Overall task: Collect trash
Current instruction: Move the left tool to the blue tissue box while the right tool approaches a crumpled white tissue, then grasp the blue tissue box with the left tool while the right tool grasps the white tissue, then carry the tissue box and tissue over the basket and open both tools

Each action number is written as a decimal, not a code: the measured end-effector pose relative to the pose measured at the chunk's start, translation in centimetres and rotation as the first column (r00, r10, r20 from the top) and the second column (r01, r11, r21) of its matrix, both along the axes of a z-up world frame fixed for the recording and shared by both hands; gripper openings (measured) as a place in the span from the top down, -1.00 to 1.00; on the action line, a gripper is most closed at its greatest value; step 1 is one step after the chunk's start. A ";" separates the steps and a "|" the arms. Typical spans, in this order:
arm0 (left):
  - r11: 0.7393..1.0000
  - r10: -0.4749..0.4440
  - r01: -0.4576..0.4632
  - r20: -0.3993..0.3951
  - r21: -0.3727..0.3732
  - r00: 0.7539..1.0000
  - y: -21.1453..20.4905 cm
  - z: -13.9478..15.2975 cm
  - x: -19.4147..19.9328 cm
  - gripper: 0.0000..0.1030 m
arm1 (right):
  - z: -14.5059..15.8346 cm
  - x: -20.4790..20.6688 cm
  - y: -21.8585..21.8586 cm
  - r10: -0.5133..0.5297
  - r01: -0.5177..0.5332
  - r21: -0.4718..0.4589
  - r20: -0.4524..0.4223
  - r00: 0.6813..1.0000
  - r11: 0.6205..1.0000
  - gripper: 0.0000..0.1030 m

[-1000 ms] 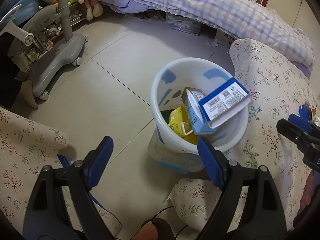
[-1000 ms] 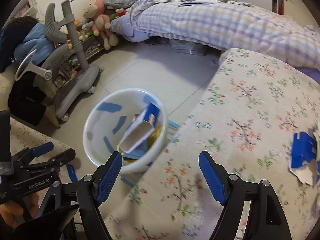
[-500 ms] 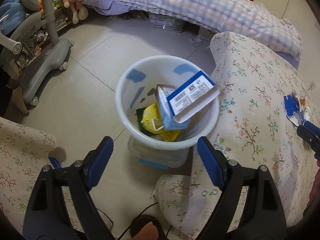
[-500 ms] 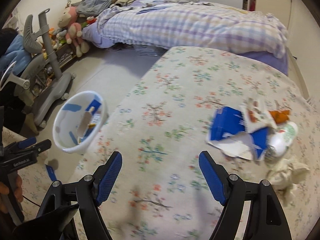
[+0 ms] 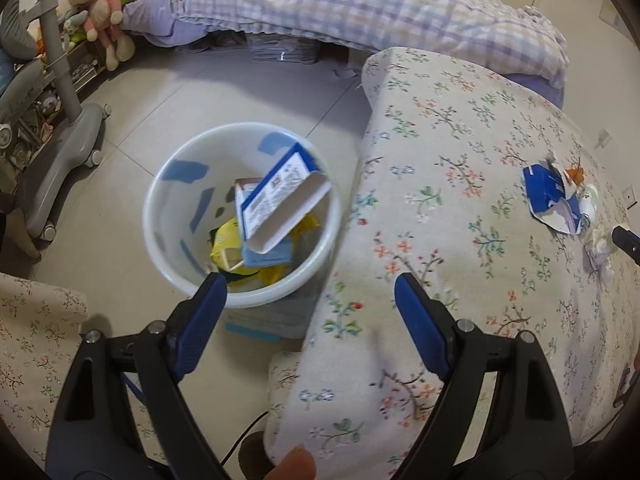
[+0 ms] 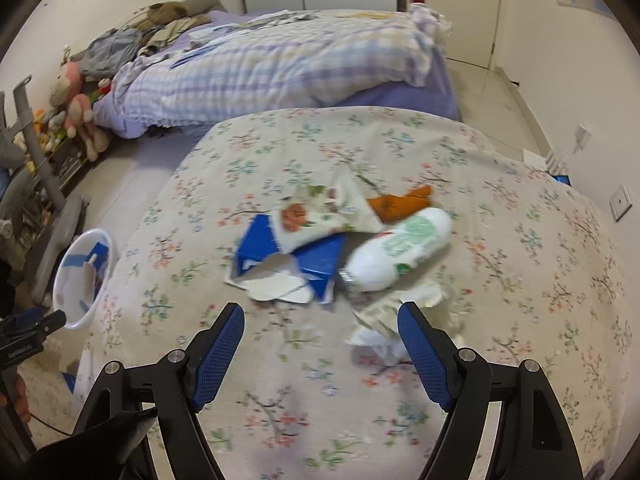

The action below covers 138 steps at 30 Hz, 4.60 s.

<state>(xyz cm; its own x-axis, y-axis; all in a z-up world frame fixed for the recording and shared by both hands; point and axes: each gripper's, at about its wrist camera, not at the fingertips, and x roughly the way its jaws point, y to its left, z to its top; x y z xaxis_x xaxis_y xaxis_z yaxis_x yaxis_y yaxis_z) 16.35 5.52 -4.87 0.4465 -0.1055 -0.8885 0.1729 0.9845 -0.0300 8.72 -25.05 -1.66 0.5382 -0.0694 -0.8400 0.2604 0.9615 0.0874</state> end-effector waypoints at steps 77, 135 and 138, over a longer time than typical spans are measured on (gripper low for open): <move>0.967 -0.246 0.250 0.069 -0.054 0.967 -16.4 0.1 -1.8 0.76 | -3.5 -6.7 -11.0 -0.102 0.131 0.275 -0.117 0.988 0.953 0.51; 0.937 0.344 -0.346 0.051 0.043 0.938 11.4 -2.7 3.9 -0.42 | -2.8 7.5 16.0 0.280 -0.265 0.277 -0.017 0.960 0.924 0.50; 0.943 0.329 -0.331 0.050 0.041 0.943 12.0 -2.1 3.6 -0.47 | -2.7 7.9 17.5 0.298 -0.283 0.287 -0.009 0.954 0.915 0.50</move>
<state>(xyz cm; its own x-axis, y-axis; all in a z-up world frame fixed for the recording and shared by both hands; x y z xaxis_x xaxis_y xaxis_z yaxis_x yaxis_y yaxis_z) 19.95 17.51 -6.97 0.4861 0.0963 -0.8686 -0.1614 0.9867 0.0191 16.62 -7.57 -4.33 0.4550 0.3247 -0.8292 -0.0157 0.9339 0.3571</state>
